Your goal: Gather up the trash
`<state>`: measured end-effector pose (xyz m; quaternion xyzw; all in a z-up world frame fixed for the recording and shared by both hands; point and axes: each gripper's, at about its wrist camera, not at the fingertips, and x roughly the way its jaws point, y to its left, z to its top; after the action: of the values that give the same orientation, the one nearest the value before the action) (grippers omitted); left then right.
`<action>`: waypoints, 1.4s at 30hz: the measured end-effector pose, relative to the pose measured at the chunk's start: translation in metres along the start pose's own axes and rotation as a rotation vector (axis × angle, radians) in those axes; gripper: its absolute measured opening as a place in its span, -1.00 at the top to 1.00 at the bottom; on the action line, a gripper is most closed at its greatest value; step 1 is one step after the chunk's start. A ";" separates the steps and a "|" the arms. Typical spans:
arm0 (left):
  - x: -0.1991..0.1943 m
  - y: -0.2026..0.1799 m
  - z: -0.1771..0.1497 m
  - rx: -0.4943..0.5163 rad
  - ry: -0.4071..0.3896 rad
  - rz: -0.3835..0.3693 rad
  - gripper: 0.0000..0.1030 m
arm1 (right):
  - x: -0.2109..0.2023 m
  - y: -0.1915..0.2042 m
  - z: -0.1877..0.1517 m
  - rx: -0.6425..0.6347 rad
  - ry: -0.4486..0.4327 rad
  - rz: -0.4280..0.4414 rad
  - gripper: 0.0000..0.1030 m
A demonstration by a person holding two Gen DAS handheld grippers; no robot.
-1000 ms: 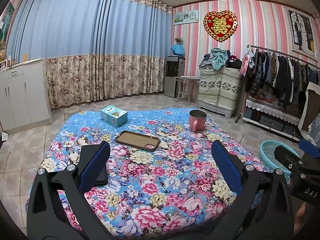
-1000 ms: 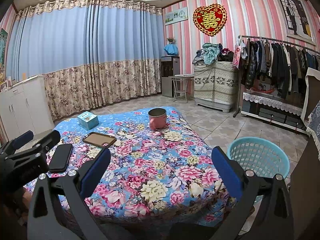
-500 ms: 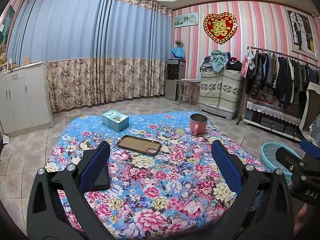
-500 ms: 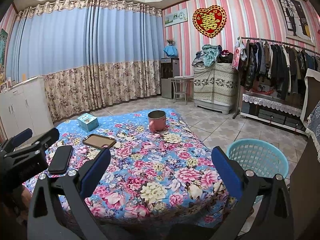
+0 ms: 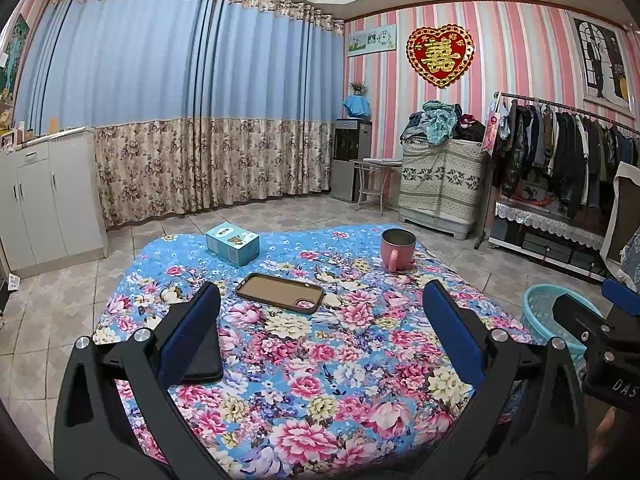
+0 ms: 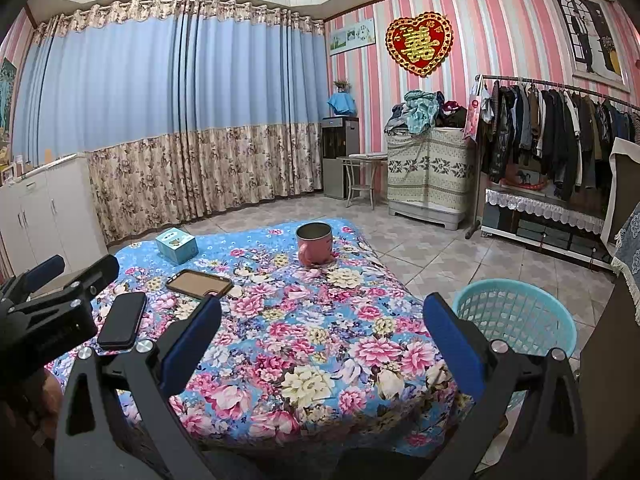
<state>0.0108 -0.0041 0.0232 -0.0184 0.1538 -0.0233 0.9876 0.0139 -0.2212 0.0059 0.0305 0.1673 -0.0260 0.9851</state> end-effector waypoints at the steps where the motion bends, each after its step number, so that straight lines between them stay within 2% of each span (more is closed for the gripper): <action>1: 0.000 0.000 0.000 0.000 0.000 0.000 -0.90 | 0.000 0.000 0.000 0.000 0.000 -0.001 -0.91; 42: 0.006 0.010 -0.002 0.022 -0.003 0.013 -0.90 | 0.001 -0.001 -0.002 0.003 0.005 -0.002 -0.91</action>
<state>0.0159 0.0057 0.0187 -0.0066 0.1520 -0.0184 0.9882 0.0137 -0.2221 0.0036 0.0318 0.1695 -0.0273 0.9846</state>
